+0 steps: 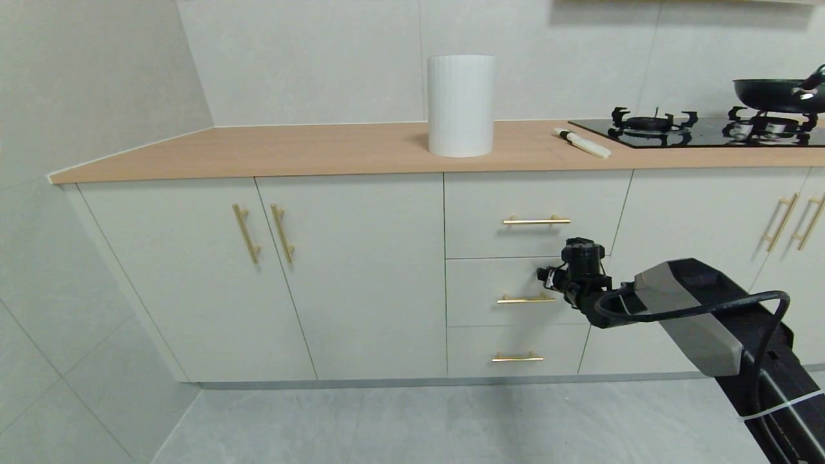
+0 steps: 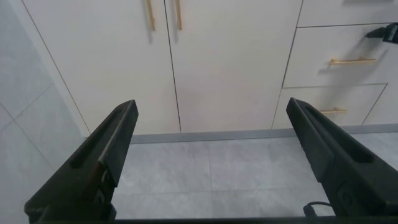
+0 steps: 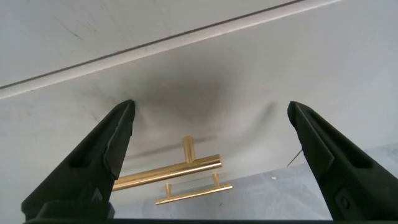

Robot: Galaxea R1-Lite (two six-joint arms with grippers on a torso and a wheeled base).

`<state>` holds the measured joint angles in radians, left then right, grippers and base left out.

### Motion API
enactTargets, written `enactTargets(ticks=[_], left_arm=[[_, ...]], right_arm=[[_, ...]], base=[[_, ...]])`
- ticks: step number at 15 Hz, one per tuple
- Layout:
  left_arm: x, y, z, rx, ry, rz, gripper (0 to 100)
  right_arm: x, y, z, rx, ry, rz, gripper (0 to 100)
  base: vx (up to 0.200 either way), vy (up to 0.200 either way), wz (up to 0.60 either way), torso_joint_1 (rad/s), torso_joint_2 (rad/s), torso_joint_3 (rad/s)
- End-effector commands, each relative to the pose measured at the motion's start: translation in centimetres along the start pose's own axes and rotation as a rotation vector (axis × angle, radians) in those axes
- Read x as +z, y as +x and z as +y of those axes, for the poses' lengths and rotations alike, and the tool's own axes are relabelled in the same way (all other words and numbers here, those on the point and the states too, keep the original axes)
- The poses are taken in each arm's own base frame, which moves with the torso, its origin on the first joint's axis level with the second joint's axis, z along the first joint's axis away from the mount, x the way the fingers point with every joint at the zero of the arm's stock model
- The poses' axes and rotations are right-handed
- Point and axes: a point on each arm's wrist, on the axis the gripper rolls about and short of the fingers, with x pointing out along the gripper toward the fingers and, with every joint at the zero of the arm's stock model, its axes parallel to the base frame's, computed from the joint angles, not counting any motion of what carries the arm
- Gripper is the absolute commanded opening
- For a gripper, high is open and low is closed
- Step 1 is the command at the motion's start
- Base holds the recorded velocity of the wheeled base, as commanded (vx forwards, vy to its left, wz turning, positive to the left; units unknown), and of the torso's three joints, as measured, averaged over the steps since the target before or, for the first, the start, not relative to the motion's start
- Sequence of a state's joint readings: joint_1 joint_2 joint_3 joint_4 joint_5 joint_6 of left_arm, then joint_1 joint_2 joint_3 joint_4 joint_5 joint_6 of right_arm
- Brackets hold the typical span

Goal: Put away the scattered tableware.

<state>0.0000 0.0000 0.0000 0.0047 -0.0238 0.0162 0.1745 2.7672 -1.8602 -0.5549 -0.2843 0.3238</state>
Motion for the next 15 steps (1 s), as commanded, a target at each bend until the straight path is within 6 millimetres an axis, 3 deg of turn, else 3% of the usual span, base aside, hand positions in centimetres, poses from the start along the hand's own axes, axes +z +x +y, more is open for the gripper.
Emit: enactTargets(ticks=[1,4,7,12,15], left_arm=[[0.0,0.0,0.0,0.001,-0.001,-0.002,100],[0.0,0.0,0.0,-0.001,-0.001,0.000,100],[0.0,0.0,0.0,-0.001,0.001,0.000,100],[0.0,0.0,0.0,-0.001,-0.001,0.000,100],[0.0,0.0,0.0,-0.001,0.001,0.000,100]], right_arm=[[-0.3,0.4,-0.1,-0.004,0.007,-0.013,100],[0.5,-0.4,0.0,-0.013,0.007,-0.013,100],[3.1,-5.0,0.1,-0.004,0.006,0.040,100],[9.4,-19.7,-1.1,0.041,-0.007,0.048,100],[10.7,-30.0,-2.5,0.083,-0.008,-0.007,100]], base=[[0.000,0.000,0.00,0.000,0.00,0.000],[0.000,0.000,0.00,0.000,0.00,0.000],[0.000,0.000,0.00,0.000,0.00,0.000],[0.000,0.000,0.00,0.000,0.00,0.000],[0.000,0.000,0.00,0.000,0.00,0.000]])
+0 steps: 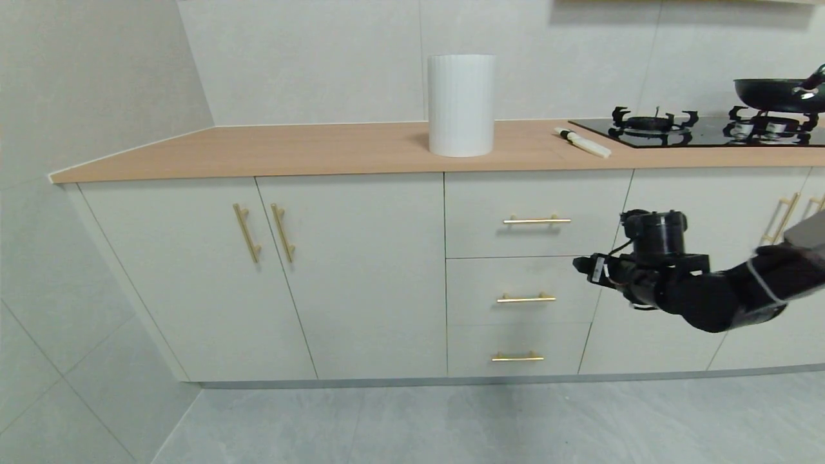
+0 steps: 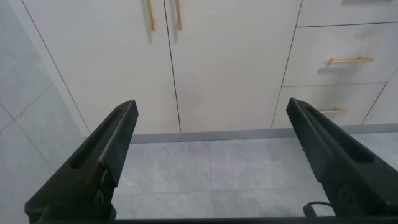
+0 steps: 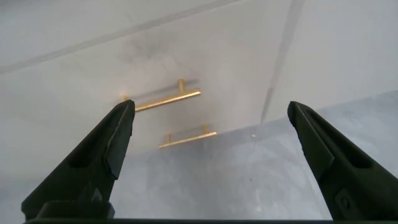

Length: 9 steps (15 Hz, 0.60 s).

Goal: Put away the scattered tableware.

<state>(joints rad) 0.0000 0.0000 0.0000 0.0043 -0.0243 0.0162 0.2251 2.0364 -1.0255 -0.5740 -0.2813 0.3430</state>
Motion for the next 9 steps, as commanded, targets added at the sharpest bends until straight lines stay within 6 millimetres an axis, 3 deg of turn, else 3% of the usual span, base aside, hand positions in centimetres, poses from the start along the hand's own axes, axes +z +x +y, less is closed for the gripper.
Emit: enactTargets(ticks=[1,2,4,5,7,9], left_arm=[[0.0,0.0,0.0,0.001,0.001,0.000,100],[0.0,0.0,0.0,0.000,0.001,0.000,100],[0.0,0.0,0.0,0.000,0.001,0.000,100],[0.0,0.0,0.0,0.000,-0.001,0.000,100],[0.0,0.0,0.0,0.000,-0.001,0.000,100],[0.0,0.0,0.0,0.000,-0.001,0.000,100]], right_arm=[[2.0,-12.5,-1.6,0.063,0.018,-0.117,100],[2.4,-17.6,-3.3,0.073,0.032,-0.200,100],[1.3,-23.8,-6.3,0.048,0.001,-0.314,100],[-0.2,-27.0,-8.1,0.010,-0.024,-0.382,100],[-2.2,-30.9,-10.4,-0.038,-0.074,-0.482,100],[-4.3,-32.9,-12.2,-0.159,-0.102,-0.469,100]], base=[[0.000,0.000,0.00,0.000,0.00,0.000],[0.000,0.000,0.00,0.000,0.00,0.000],[0.000,0.000,0.00,0.000,0.00,0.000],[0.000,0.000,0.00,0.000,0.00,0.000],[0.000,0.000,0.00,0.000,0.00,0.000],[0.000,0.000,0.00,0.000,0.00,0.000]])
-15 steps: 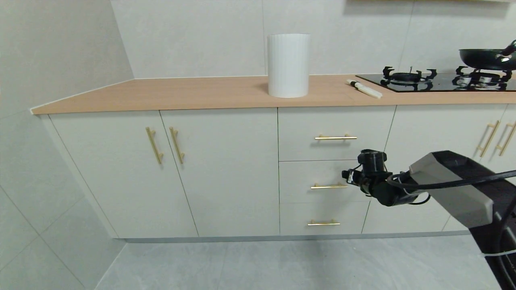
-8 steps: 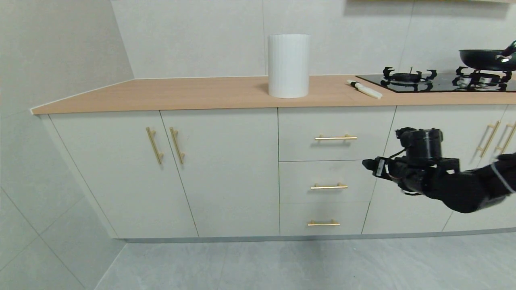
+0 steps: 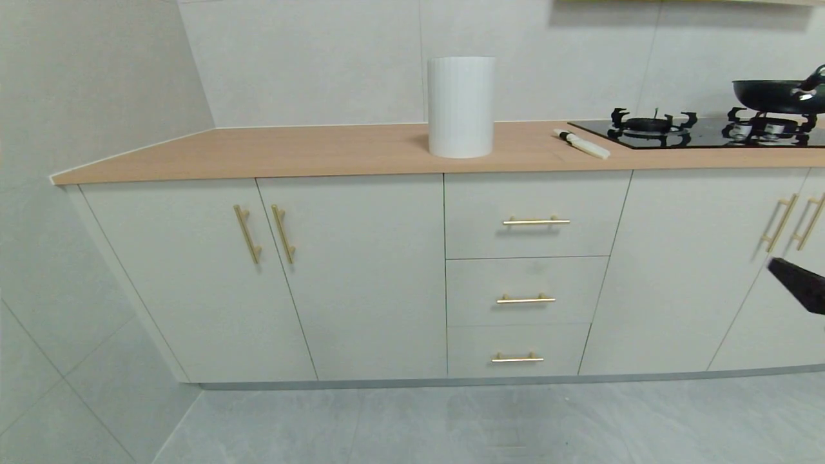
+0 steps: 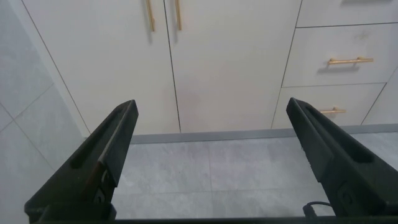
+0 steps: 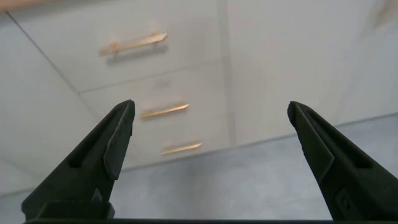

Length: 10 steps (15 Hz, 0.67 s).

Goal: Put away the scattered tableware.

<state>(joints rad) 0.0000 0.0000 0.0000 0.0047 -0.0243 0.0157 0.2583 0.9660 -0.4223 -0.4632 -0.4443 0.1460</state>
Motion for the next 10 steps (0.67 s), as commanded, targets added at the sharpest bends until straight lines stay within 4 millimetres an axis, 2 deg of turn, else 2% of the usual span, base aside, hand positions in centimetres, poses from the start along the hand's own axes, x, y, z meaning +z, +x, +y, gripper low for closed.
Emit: enactTargets(ticks=[1,2,4,5,7,8,10], left_arm=[[0.0,0.0,0.0,0.000,0.000,0.000,100],[0.0,0.0,0.0,0.000,0.001,0.000,100],[0.0,0.0,0.0,0.000,0.000,0.000,100],[0.0,0.0,0.0,0.000,0.000,0.000,100],[0.0,0.0,0.0,0.000,0.001,0.000,100],[0.0,0.0,0.0,0.000,0.001,0.000,100],[0.0,0.0,0.0,0.000,0.000,0.000,100]], right_arm=[[-2.5,-6.9,-4.1,-0.112,-0.043,-0.108,100],[-3.7,-9.4,-5.3,-0.147,-0.047,-0.115,100],[-5.5,-12.1,-6.5,-0.227,-0.046,-0.121,100],[-5.8,-12.5,-6.6,-0.242,-0.044,-0.127,100],[-8.1,-15.0,-7.3,-0.299,-0.096,-0.160,100],[-8.8,-15.4,-7.3,-0.313,-0.099,-0.171,100],[-10.3,-14.4,-7.3,-0.301,-0.072,-0.141,100]], base=[[0.000,0.000,0.00,0.000,0.00,0.000],[0.000,0.000,0.00,0.000,0.00,0.000],[0.000,0.000,0.00,0.000,0.00,0.000],[0.000,0.000,0.00,0.000,0.00,0.000],[0.000,0.000,0.00,0.000,0.00,0.000],[0.000,0.000,0.00,0.000,0.00,0.000],[0.000,0.000,0.00,0.000,0.00,0.000]])
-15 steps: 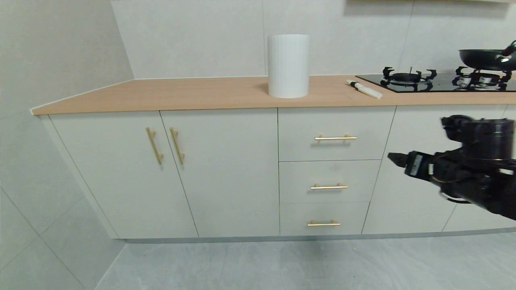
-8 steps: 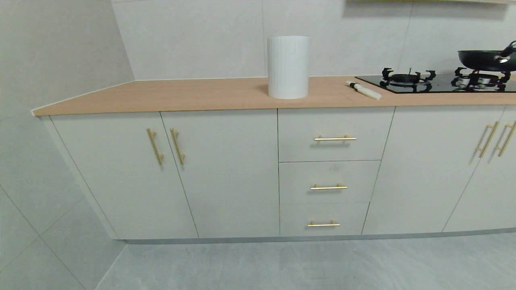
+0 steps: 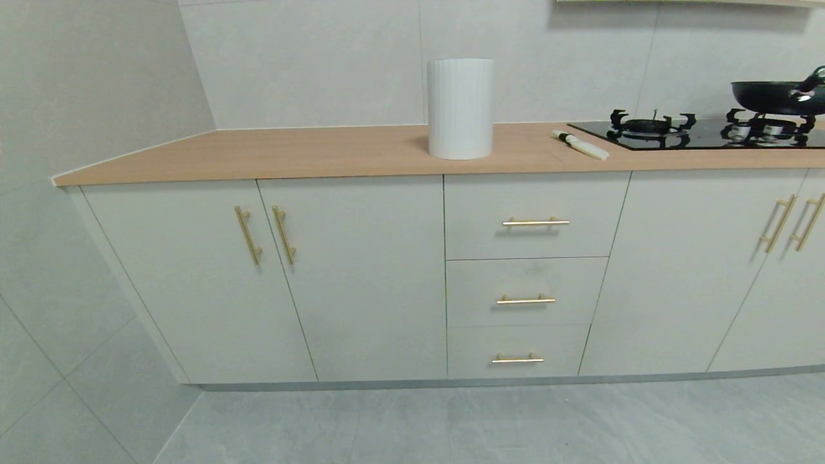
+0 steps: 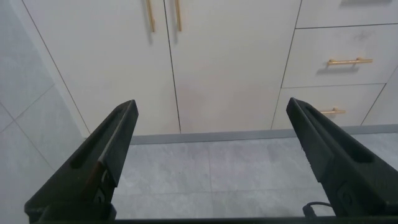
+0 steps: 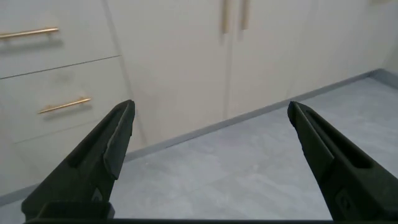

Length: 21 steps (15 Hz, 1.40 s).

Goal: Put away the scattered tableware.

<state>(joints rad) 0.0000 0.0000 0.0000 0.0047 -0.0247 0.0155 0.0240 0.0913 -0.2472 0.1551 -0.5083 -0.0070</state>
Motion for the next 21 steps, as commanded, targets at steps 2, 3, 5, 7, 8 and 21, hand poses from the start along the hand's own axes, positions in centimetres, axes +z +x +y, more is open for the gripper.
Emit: enactTargets(ticks=[2,3,5,7,8,21], left_arm=[[0.0,0.0,0.0,0.000,0.000,0.000,100],[0.0,0.0,0.0,0.002,0.000,0.000,100],[0.0,0.0,0.0,0.000,0.000,0.000,100],[0.0,0.0,0.0,0.000,0.000,0.000,100],[0.0,0.0,0.0,0.000,0.000,0.000,100],[0.0,0.0,0.0,-0.001,0.007,0.000,100]], right_arm=[[-3.5,0.5,0.9,0.188,0.044,-0.051,100],[-3.8,0.7,1.2,0.268,0.051,-0.077,100],[-5.0,0.9,1.6,0.415,0.034,-0.033,100],[-5.2,0.8,1.7,0.458,0.025,-0.011,100],[-5.4,0.9,1.9,0.507,0.009,0.029,100],[-5.3,0.8,1.8,0.520,0.017,0.000,100]], base=[[0.000,0.000,0.00,0.000,0.00,0.000],[0.000,0.000,0.00,0.000,0.00,0.000],[0.000,0.000,0.00,0.000,0.00,0.000],[0.000,0.000,0.00,0.000,0.00,0.000],[0.000,0.000,0.00,0.000,0.00,0.000],[0.000,0.000,0.00,0.000,0.00,0.000]])
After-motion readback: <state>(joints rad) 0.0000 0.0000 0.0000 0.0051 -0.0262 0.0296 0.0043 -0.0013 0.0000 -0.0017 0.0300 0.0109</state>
